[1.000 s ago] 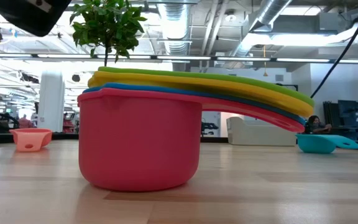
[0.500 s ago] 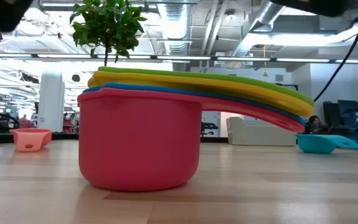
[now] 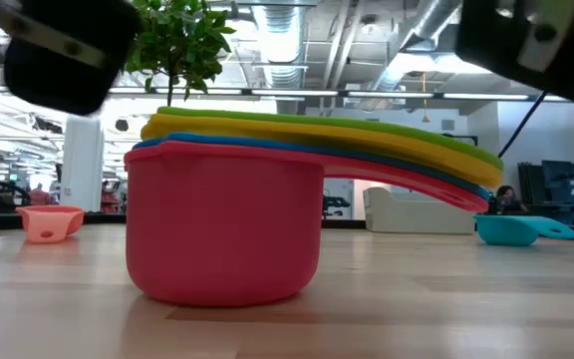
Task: Nest measuring cups in basket
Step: Move the stacked measuring cups towards the center of the table
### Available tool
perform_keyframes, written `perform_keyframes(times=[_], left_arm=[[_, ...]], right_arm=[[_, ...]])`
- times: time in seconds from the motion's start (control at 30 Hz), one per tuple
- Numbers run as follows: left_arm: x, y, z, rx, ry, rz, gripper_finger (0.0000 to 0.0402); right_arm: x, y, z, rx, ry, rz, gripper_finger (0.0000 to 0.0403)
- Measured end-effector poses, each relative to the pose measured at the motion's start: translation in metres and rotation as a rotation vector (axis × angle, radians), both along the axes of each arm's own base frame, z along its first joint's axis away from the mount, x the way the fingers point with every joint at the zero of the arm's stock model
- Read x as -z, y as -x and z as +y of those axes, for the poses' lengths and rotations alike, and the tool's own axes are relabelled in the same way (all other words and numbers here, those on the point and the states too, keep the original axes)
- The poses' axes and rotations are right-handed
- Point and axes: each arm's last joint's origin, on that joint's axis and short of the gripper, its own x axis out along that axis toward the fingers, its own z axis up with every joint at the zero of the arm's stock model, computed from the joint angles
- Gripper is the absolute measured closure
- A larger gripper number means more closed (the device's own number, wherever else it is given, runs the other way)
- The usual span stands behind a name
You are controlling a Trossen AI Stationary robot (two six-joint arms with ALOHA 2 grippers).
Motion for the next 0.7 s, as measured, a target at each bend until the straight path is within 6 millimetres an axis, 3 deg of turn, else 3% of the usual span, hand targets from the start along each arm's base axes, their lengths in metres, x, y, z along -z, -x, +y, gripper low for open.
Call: perform_keyframes(times=[0.2,0.43,0.7], left_arm=[[0.007,-0.012,0.01,-0.098,0.015,-0.001,0.0401],[0.013,-0.011,0.014,-0.135,-0.021,0.034,0.0401],[0.013,-0.011,0.016,-0.164,-0.039,0.029,0.0401]], right_arm=[[0.003,0.002,-0.004,0.02,0.063,0.022,0.0398],[0.007,-0.003,-0.022,0.074,0.118,0.094,0.0399],[0.006,-0.002,-0.029,0.105,0.171,0.102,0.0399]])
